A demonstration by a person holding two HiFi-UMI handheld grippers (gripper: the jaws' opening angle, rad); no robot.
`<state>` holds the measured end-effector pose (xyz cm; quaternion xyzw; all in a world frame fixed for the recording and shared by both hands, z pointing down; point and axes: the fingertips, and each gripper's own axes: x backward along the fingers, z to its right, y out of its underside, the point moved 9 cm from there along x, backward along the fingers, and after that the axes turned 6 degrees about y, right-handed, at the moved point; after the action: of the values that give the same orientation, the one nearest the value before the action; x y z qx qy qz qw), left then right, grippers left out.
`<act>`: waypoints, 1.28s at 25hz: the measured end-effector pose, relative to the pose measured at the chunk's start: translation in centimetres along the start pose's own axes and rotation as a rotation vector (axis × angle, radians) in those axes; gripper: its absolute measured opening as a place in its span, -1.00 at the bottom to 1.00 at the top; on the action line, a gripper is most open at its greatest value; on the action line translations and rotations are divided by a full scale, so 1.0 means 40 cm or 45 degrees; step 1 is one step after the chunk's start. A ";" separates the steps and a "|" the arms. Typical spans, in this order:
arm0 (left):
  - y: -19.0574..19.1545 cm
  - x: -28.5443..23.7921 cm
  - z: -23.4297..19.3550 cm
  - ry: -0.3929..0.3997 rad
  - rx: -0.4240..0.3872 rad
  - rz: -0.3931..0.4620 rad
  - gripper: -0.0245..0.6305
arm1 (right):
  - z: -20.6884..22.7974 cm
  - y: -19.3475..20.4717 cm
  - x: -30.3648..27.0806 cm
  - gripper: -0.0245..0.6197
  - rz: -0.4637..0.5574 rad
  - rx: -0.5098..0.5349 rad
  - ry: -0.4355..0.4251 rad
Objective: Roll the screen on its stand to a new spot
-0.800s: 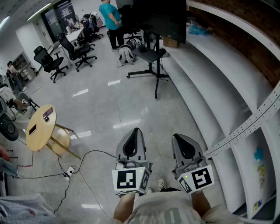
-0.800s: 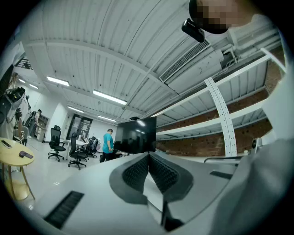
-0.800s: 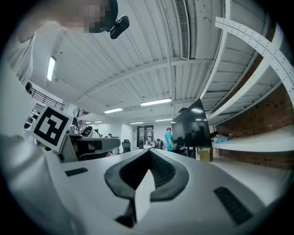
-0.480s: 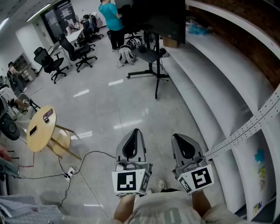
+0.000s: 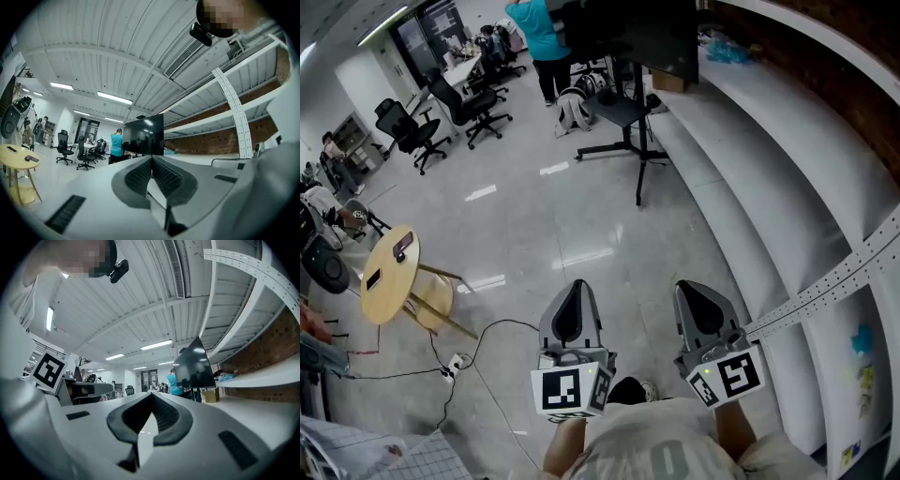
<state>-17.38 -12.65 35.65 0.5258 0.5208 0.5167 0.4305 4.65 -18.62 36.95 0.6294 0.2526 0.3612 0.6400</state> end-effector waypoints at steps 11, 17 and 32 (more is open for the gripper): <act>0.060 -0.213 -0.073 -0.007 -0.006 -0.010 -0.88 | 0.135 0.090 -0.162 -0.86 -0.069 -0.003 0.038; 0.115 -0.499 -0.178 0.063 0.018 0.016 -0.88 | 0.236 0.120 -0.385 -0.86 -0.049 0.104 0.069; -0.005 -1.252 -0.415 0.206 0.015 0.170 -0.88 | 0.520 0.024 -1.080 -0.86 0.091 0.197 0.192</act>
<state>-30.04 -63.74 32.29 0.5183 0.5208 0.5819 0.3486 -5.71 -65.33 33.88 0.6566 0.3046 0.4095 0.5554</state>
